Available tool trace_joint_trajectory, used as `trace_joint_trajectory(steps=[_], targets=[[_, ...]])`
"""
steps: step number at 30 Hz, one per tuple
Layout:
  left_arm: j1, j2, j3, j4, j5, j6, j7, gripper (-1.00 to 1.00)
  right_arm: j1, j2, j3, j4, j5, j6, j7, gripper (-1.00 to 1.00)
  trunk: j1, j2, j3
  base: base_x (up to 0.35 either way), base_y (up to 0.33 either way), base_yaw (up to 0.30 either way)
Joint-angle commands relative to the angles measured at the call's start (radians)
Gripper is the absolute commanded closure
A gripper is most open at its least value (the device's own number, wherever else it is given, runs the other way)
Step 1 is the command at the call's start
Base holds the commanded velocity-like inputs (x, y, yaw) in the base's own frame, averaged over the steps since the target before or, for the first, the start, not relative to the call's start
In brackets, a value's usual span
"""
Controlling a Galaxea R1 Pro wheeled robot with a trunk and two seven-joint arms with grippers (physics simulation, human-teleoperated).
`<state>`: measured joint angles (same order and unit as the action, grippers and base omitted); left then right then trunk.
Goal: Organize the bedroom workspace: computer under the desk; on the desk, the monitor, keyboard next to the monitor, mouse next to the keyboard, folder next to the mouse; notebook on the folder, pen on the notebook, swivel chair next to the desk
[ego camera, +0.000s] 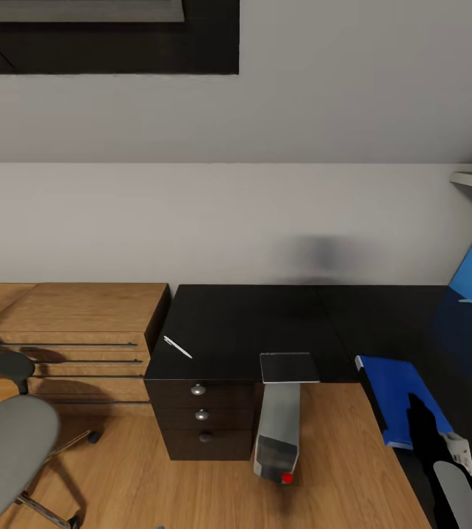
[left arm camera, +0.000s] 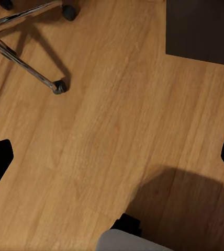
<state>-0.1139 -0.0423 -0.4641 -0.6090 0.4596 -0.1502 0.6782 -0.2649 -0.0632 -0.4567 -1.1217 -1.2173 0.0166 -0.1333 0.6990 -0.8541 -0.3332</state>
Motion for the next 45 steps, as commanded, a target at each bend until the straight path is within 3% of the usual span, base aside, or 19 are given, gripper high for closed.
trace_joint_trajectory(steps=[1, 7, 14, 17, 19, 20, 23, 30, 38, 45], targets=[[-0.001, 0.001, -0.007, 0.000, 0.011, -0.006, 0.006, -1.00, 0.000, 0.000, 0.000, -0.002, -0.007, 0.002, -0.005, -1.00, 0.000, -0.001, -0.001, 0.000, 0.000, 0.000], [-0.001, 0.001, -0.007, 0.000, 0.011, -0.006, 0.006, -1.00, 0.000, 0.000, 0.000, -0.022, -0.008, 0.003, 0.001, -1.00, 0.000, -0.001, -0.001, 0.000, 0.000, 0.000], [-0.001, 0.001, -0.010, 0.016, 0.011, -0.006, 0.006, -1.00, 0.003, 0.007, -0.001, -0.139, -0.010, 0.007, 0.005, -1.00, 0.000, -0.001, -0.001, 0.000, 0.000, 0.000], [-0.001, 0.001, -0.011, 0.022, 0.011, -0.006, 0.006, -1.00, 0.005, 0.017, -0.001, -0.182, -0.011, 0.012, 0.006, -1.00, 0.000, -0.001, -0.001, 0.000, 0.000, 0.000], [-0.001, 0.001, -0.011, 0.024, 0.011, -0.006, 0.006, -1.00, 0.006, 0.031, -0.001, -0.205, -0.011, 0.014, 0.006, -1.00, 0.000, -0.001, -0.001, 0.000, 0.000, 0.000], [-0.001, 0.001, -0.011, 0.025, 0.010, -0.006, 0.006, -1.00, 0.007, 0.054, 0.000, -0.222, -0.011, 0.016, 0.006, -1.00, 0.000, -0.001, -0.001, 0.000, 0.000, 0.000], [-0.001, 0.000, -0.011, 0.025, 0.009, -0.007, 0.006, -1.00, 0.007, 0.067, 0.006, -0.225, -0.011, 0.020, 0.006, -1.00, 0.000, -0.001, -0.001, 0.000, 0.000, 0.001], [-0.001, -0.006, -0.011, 0.025, 0.008, -0.012, 0.006, -1.00, 0.007, 0.085, 0.050, -0.207, -0.011, 0.031, 0.004, -1.00, 0.000, -0.001, -0.001, 0.000, 0.000, 0.131], [-0.001, -0.009, -0.010, 0.025, 0.008, -0.043, 0.007, -1.00, 0.007, 0.088, 0.164, -0.115, -0.010, 0.026, 0.007, -1.00, 0.000, -0.001, -0.001, 0.000, 0.000, 0.258], [-0.001, -0.010, -0.010, 0.025, 0.008, -0.048, 0.007, -1.00, 0.007, 0.089, 0.221, -0.096, -0.009, 0.023, 0.007, -1.00, 0.000, -0.001, -0.001, 0.000, 0.000, 0.276]])
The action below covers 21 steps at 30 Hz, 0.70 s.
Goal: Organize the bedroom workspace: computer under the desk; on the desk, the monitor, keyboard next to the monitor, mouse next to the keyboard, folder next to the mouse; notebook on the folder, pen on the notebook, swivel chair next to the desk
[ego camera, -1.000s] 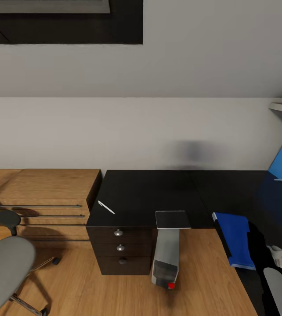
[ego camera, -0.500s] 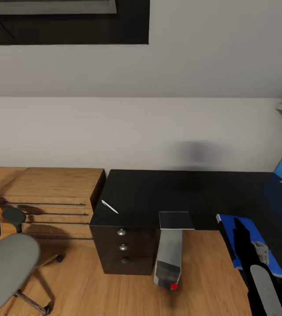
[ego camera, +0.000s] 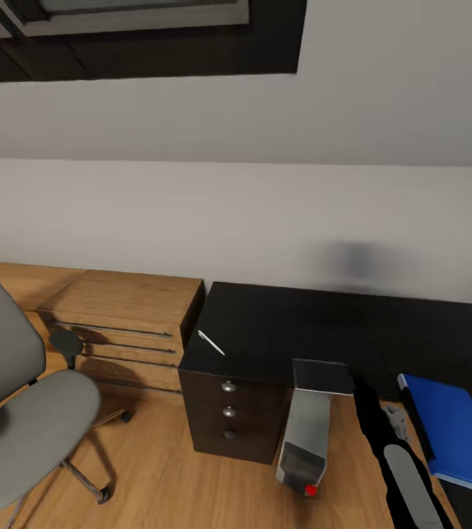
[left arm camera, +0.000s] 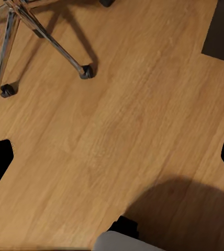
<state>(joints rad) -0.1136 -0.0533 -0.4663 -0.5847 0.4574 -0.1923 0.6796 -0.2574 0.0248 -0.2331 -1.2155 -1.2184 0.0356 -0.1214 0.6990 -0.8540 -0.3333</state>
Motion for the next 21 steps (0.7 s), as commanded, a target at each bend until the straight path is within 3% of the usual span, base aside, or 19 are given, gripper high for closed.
trace_joint_trajectory(steps=[1, 12, 21], targets=[[-0.001, 0.001, -0.008, 0.000, 0.011, -0.006, 0.006, -1.00, 0.000, 0.001, 0.001, -0.001, -0.007, 0.004, -0.004, -1.00, 0.000, -0.001, -0.001, 0.000, 0.000, 0.278], [-0.001, 0.000, -0.008, -0.003, 0.010, -0.008, 0.006, -1.00, 0.000, -0.001, 0.012, 0.063, -0.013, 0.011, -0.007, -1.00, 0.000, -0.001, -0.001, 0.000, 0.000, 0.269], [-0.001, -0.002, -0.007, -0.048, 0.012, -0.052, 0.005, -1.00, 0.000, -0.001, 0.003, 0.059, -0.051, 0.013, 0.019, -1.00, 0.000, -0.001, -0.001, 0.000, 0.000, 0.058]])
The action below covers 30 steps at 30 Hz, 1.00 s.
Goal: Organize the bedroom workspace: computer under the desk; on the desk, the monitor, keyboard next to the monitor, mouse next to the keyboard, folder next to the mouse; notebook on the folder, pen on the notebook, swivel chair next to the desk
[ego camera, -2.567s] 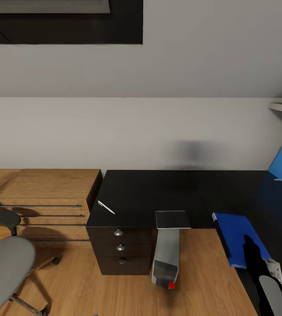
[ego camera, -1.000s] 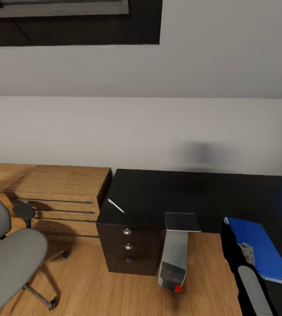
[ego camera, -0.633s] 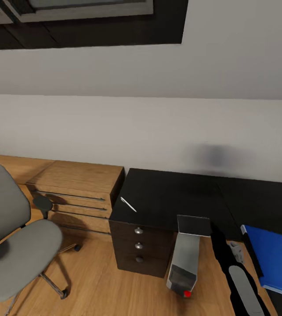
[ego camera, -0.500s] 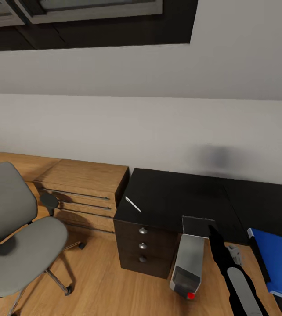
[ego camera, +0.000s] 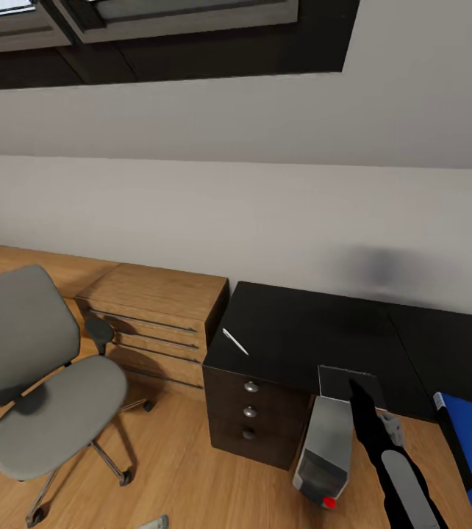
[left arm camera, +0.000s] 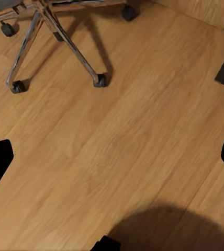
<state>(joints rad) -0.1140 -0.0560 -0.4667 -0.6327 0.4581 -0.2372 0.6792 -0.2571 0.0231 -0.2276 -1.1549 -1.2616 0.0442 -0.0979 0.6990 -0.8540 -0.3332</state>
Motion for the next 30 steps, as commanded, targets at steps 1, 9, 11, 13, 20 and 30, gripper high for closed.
trace_joint_trajectory(steps=[1, 9, 11, 13, 20, 30], targets=[[-0.001, 0.001, -0.006, -0.003, 0.011, -0.010, 0.005, -1.00, -0.001, 0.001, -0.003, -0.003, -0.013, 0.005, -0.001, -1.00, 0.000, -0.001, -0.001, 0.000, 0.000, 0.012], [-0.001, 0.001, -0.007, -0.009, 0.011, -0.022, 0.005, -1.00, -0.001, -0.005, -0.002, -0.004, -0.034, 0.004, 0.017, -1.00, 0.027, -0.050, -0.023, 0.000, 0.000, 0.004], [-0.001, 0.001, -0.007, -0.010, 0.011, -0.023, 0.005, -1.00, -0.001, -0.006, -0.002, -0.001, -0.036, 0.004, 0.019, -1.00, 0.035, -0.064, -0.029, 0.000, 0.000, 0.000], [-0.001, 0.001, -0.007, -0.010, 0.011, -0.023, 0.005, -1.00, -0.001, -0.005, -0.002, 0.000, -0.037, 0.004, 0.020, -1.00, 0.042, -0.078, -0.036, 0.000, 0.000, 0.000], [-0.001, 0.000, -0.009, -0.010, 0.011, -0.024, 0.005, -1.00, -0.001, -0.005, -0.002, 0.001, -0.038, 0.003, 0.021, -1.00, 0.069, -0.127, -0.058, 0.000, 0.000, 0.000], [-0.001, -0.001, -0.026, -0.010, 0.011, -0.025, 0.010, -1.00, -0.001, -0.006, -0.004, 0.001, -0.037, 0.003, 0.022, -1.00, 0.107, -0.197, -0.089, 0.000, 0.000, 0.000]])
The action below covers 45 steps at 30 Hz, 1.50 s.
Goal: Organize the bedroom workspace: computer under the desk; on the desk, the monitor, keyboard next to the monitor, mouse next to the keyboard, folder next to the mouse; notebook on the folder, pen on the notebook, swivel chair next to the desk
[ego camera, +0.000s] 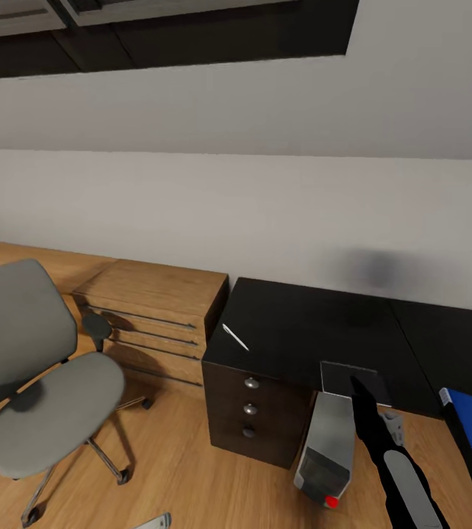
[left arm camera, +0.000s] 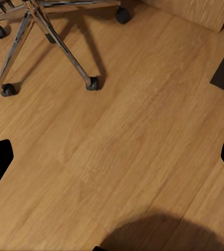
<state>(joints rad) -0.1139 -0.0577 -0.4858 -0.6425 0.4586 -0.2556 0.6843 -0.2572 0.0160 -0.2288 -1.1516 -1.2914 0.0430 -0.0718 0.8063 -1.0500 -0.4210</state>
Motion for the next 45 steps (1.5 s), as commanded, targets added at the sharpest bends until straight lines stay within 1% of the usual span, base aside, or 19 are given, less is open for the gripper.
trace_joint_trajectory(steps=[1, 19, 32, 45], targets=[[-0.001, 0.001, -0.007, 0.000, 0.011, -0.006, 0.005, -1.00, -0.001, 0.001, -0.003, -0.002, -0.007, 0.005, -0.004, -1.00, 0.004, -0.008, -0.004, 0.000, 0.000, 0.000], [-0.001, 0.001, -0.008, 0.001, 0.011, -0.005, 0.002, -1.00, -0.001, 0.001, -0.004, 0.001, -0.005, -0.001, -0.005, -1.00, 0.073, -0.134, -0.061, 0.000, 0.000, 0.000], [-0.001, 0.001, -0.008, 0.001, 0.009, -0.006, 0.004, -1.00, -0.001, 0.006, -0.004, 0.002, -0.006, -0.002, -0.005, -1.00, 0.123, -0.225, -0.101, 0.000, 0.000, 0.000], [-0.001, 0.001, -0.008, 0.001, 0.010, -0.005, 0.002, -1.00, -0.001, 0.003, -0.005, 0.003, -0.006, -0.002, -0.006, -1.00, 0.173, -0.316, -0.142, 0.000, 0.000, 0.000]])
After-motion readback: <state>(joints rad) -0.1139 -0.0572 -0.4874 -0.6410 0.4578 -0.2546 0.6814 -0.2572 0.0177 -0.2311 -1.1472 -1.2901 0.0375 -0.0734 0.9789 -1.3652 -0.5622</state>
